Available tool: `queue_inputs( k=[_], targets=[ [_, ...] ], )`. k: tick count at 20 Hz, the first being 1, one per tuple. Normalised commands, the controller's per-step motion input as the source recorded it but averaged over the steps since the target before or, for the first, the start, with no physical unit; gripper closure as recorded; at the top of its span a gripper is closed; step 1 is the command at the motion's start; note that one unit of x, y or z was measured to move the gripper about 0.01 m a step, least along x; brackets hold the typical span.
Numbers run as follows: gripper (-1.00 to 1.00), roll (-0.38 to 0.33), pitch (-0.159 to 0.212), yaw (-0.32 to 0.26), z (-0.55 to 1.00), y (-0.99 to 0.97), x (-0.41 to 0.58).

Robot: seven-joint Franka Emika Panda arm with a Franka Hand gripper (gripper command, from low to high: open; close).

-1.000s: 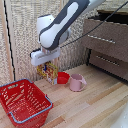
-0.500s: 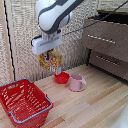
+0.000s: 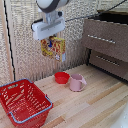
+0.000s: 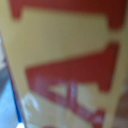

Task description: Shift your gripper thoughtfully near the cereal snack bar. Tenderly grip the snack bar with your precision device. Carefully hover the precision device above the first drawer installation and invite the snack bar to descend into the first drawer installation.

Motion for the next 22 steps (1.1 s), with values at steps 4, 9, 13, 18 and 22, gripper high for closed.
queue_inputs(
  k=[4,9,13,18,22],
  targets=[
    [1.0,0.088,0.048,-0.101,0.87,-0.35,0.16],
    [1.0,0.062,0.03,-0.145,0.95,-0.47,0.152],
    [1.0,0.031,0.044,-0.168,1.0,-0.53,0.131],
    [1.0,0.006,0.035,-0.117,1.0,-0.45,0.059],
    [1.0,0.0,0.038,-0.073,1.0,-0.55,0.0]
  ],
)
